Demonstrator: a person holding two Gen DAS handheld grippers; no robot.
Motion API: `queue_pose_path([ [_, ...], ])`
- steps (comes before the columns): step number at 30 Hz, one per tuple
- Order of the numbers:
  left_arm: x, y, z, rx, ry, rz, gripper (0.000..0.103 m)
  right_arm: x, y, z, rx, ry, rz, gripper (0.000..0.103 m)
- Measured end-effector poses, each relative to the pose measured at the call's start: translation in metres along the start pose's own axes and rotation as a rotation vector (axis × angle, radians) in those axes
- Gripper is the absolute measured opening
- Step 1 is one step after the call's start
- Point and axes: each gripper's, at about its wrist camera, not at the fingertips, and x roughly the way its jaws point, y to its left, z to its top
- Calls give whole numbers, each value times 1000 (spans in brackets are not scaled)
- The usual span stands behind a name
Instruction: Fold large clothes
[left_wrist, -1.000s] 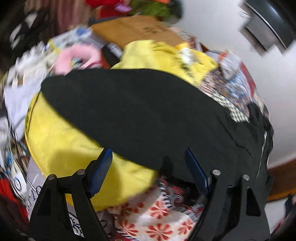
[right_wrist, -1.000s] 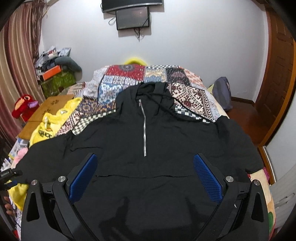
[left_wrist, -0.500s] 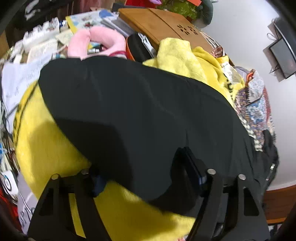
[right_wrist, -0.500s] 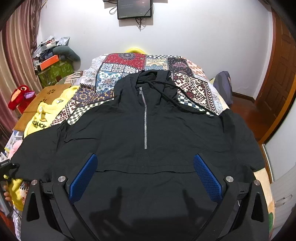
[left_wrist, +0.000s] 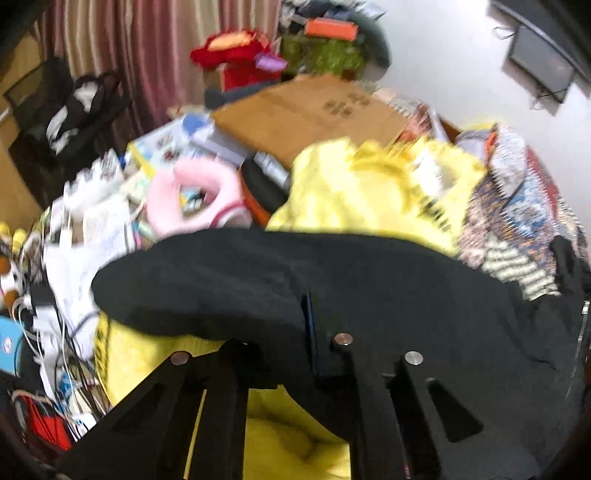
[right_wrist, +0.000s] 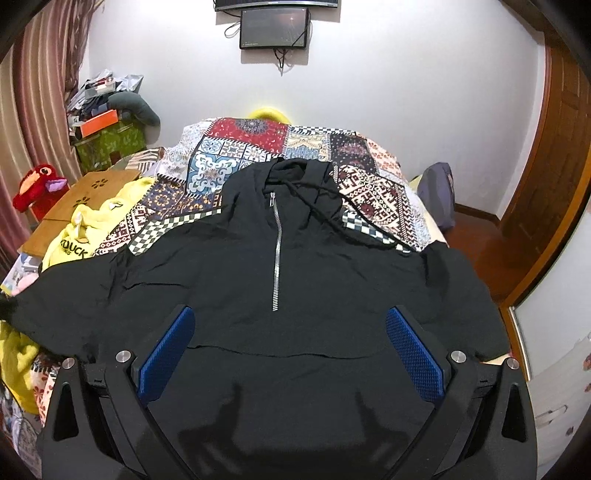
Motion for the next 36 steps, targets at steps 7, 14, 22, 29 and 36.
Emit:
queue_pose_path([
  [7, -70, -55, 32, 77, -166, -118, 7, -5, -12, 4, 2, -26, 12, 103],
  [14, -127, -153, 45, 203, -264, -310, 6, -9, -31, 6, 35, -46, 13, 103],
  [22, -149, -294, 11, 418, -240, -495, 6, -4, -61, 1, 63, -40, -20, 103],
  [29, -143, -393, -67, 661, -125, -611, 6, 3, -86, -6, 95, -11, -44, 103],
  [36, -117, -450, -154, 907, 70, -633, 6, 11, -105, -15, 117, 25, -65, 103],
])
